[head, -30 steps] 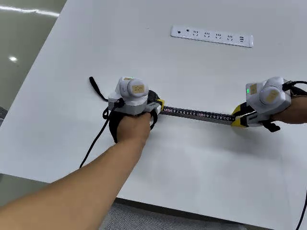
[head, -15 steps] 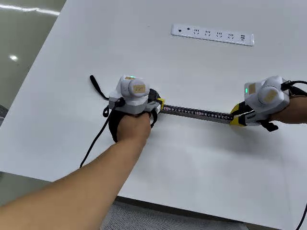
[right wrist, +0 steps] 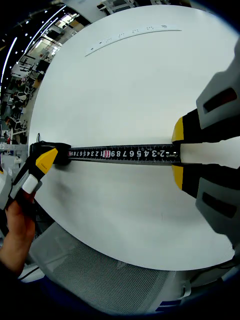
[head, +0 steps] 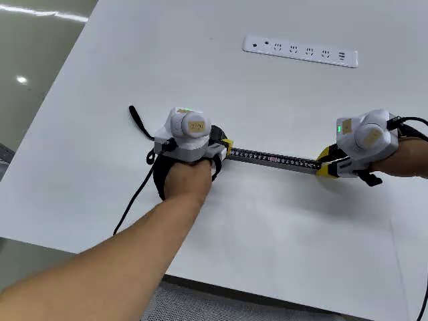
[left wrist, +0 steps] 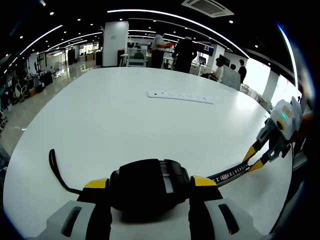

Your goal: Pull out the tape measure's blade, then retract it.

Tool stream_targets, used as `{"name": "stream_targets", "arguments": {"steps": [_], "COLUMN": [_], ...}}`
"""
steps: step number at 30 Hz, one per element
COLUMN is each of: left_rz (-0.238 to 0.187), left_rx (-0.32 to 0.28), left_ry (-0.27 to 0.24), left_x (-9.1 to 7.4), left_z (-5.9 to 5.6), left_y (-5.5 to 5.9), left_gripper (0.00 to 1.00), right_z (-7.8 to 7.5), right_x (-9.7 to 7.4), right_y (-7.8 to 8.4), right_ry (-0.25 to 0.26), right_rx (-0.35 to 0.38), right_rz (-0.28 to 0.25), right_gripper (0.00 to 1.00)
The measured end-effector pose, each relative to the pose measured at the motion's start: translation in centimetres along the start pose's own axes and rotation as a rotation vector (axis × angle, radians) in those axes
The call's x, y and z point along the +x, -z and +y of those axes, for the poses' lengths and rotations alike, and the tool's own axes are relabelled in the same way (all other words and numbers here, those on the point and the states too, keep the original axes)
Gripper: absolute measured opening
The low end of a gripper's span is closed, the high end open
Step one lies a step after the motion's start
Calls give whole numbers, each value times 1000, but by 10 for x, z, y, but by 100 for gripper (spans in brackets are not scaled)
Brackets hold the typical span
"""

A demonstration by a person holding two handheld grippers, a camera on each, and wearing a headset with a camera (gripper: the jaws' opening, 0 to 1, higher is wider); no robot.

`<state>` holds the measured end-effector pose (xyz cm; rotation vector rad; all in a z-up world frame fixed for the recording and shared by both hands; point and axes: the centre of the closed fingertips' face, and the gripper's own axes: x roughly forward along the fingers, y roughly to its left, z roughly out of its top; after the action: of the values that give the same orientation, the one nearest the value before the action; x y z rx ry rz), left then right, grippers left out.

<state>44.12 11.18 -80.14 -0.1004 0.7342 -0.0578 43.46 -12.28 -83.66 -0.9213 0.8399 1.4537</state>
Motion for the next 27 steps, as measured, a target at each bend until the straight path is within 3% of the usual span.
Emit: {"name": "stream_targets", "arguments": {"steps": [27], "left_rz": [-10], "left_rx": [-12], "left_ry": [10], "left_x": [-1], "left_z": [0], "left_y": [0], "left_gripper": [59], "right_z": [4], "right_x": [13], "right_y": [-30], "right_ry": [-2], "right_rx": [3], "right_rz": [-48], "right_gripper": [11]}}
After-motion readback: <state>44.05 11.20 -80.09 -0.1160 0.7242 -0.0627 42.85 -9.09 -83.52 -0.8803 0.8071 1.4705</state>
